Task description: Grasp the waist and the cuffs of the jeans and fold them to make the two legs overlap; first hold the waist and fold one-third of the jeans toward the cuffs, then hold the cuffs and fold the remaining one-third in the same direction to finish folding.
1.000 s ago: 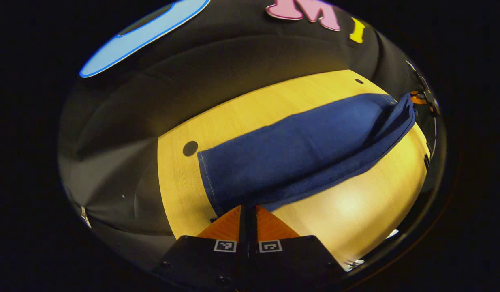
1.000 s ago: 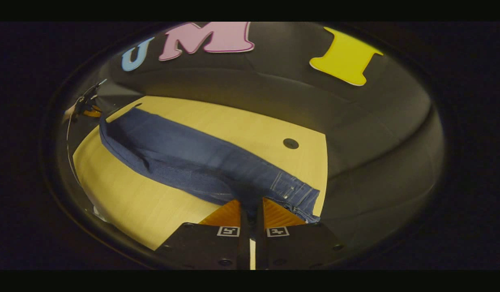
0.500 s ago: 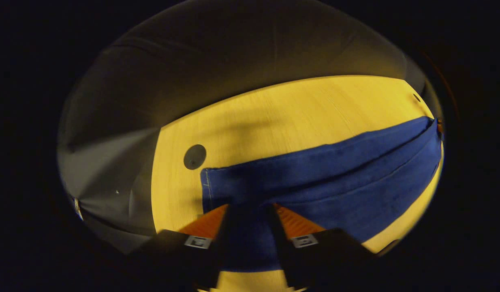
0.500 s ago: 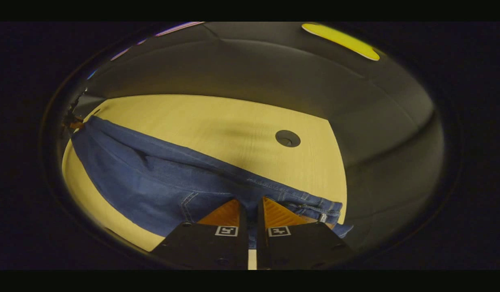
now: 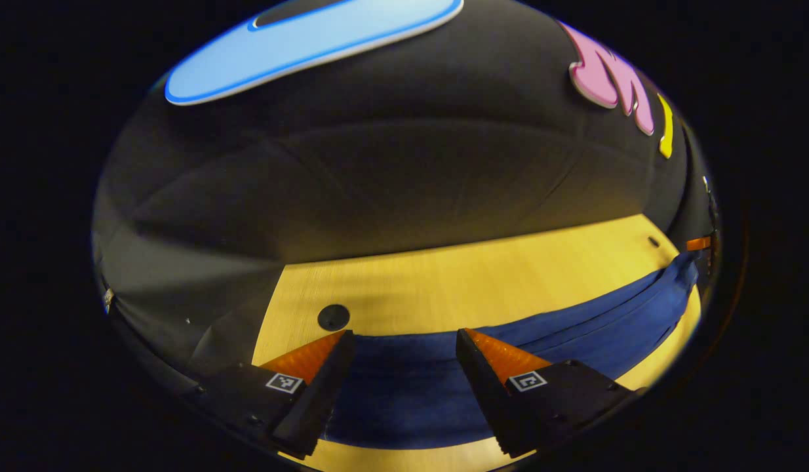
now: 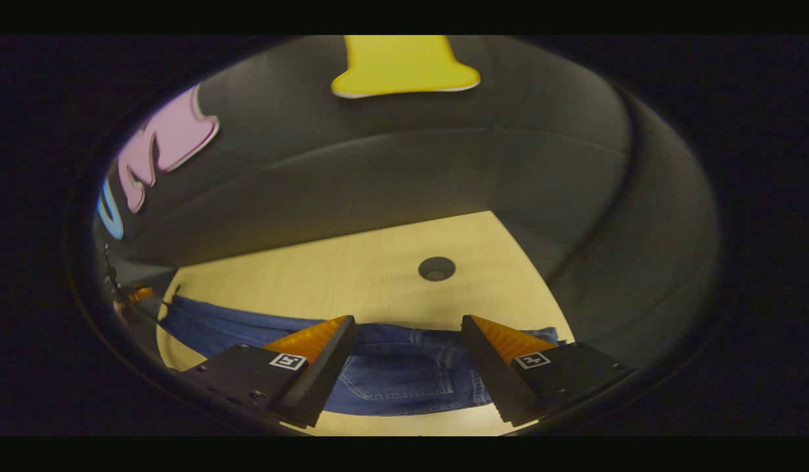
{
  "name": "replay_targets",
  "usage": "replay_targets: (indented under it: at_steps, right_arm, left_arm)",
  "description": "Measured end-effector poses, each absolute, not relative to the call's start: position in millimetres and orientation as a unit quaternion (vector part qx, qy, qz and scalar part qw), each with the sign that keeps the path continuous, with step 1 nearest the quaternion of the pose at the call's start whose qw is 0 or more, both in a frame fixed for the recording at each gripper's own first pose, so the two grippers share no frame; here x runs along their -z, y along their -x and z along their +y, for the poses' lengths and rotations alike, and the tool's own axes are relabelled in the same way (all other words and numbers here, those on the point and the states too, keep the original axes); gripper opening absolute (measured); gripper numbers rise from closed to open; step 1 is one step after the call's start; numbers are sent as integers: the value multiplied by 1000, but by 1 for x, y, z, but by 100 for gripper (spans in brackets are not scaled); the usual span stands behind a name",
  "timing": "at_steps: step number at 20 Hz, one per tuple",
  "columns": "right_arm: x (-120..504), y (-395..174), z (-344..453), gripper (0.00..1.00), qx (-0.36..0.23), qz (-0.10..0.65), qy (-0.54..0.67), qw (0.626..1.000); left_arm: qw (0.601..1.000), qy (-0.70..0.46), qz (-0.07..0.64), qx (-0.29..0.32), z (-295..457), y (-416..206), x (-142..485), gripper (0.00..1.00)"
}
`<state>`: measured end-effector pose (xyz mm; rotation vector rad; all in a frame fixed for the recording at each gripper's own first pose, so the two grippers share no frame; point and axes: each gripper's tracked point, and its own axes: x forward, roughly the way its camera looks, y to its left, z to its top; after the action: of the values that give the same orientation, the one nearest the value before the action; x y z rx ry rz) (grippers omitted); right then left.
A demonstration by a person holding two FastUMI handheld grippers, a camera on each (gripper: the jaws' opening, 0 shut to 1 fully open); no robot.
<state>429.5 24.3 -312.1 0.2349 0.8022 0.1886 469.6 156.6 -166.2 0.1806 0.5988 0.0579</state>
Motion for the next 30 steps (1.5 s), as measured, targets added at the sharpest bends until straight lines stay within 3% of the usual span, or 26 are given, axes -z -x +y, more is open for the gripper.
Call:
replay_targets:
  at_steps: [4,8,12,16,23,24,26,30]
  right_arm:
    - [289,-411,-40,98,-28,387,-131,912]
    - [316,-366,-78,98,32,438,-163,883]
    - [351,-341,-86,98,92,484,-223,841]
    - [376,-334,-88,98,144,509,-268,805]
    - [393,-356,-92,98,200,495,-311,787]
    - [392,-362,-92,92,199,489,-322,786]
    - [392,-362,-87,95,186,490,-325,787]
    - [390,-365,-90,31,192,479,-298,803]
  left_arm:
    - [963,-92,252,19,120,-417,135,98]
    - [970,-63,228,50,73,-352,124,98]
    - [965,-41,251,65,46,-302,149,98]
    - [962,-43,260,66,35,-282,153,98]
    - [960,-36,275,39,47,-266,162,98]
    - [960,-32,277,37,48,-264,163,97]
    - [959,-28,280,31,51,-260,168,96]
    - [958,-22,285,24,50,-252,173,95]
